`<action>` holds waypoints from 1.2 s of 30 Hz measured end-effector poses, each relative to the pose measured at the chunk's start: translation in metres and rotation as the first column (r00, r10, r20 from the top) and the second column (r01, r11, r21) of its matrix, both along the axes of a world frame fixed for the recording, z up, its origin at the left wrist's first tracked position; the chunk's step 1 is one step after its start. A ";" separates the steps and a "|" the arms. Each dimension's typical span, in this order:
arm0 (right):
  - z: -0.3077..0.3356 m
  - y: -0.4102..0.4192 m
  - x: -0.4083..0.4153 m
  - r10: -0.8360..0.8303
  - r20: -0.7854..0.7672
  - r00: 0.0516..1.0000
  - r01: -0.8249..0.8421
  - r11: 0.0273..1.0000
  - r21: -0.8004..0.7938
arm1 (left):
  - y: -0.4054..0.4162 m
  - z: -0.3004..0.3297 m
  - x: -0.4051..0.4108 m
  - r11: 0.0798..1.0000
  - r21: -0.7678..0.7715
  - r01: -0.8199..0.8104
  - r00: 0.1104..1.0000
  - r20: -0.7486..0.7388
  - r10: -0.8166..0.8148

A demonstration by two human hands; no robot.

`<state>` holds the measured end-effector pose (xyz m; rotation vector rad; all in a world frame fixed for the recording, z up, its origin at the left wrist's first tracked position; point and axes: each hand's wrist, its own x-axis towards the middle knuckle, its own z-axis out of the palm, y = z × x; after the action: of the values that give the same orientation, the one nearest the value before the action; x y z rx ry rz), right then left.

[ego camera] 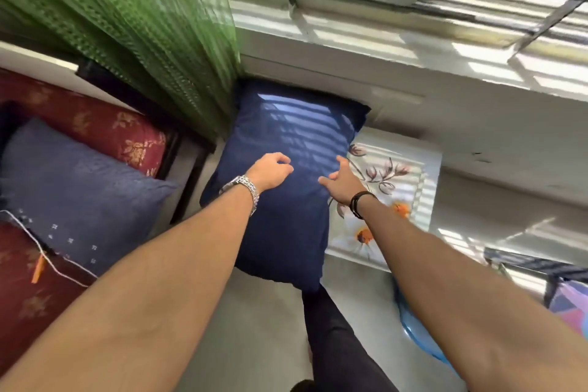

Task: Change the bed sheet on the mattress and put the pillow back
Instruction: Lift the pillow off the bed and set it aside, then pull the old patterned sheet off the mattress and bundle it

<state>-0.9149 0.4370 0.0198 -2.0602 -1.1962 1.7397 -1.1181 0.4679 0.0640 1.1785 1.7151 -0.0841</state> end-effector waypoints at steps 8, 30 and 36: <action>0.105 -0.127 0.104 0.033 0.153 0.988 -0.055 0.989 0.138 | -0.089 0.090 0.093 0.964 0.139 0.228 0.973 -0.012 -0.229; 0.130 -0.535 0.558 -0.654 0.272 0.706 0.653 0.749 0.106 | -0.363 0.075 0.656 0.554 0.186 0.811 0.561 0.020 -0.828; 0.016 -0.506 0.683 -0.572 0.218 0.791 0.577 0.815 0.047 | -0.346 -0.059 0.769 0.779 0.049 0.626 0.780 -0.021 -0.625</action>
<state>-0.2315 -0.0688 0.0362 -2.3470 -0.4854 1.2563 -0.3493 0.1223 0.0051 1.7545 1.2613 -0.4508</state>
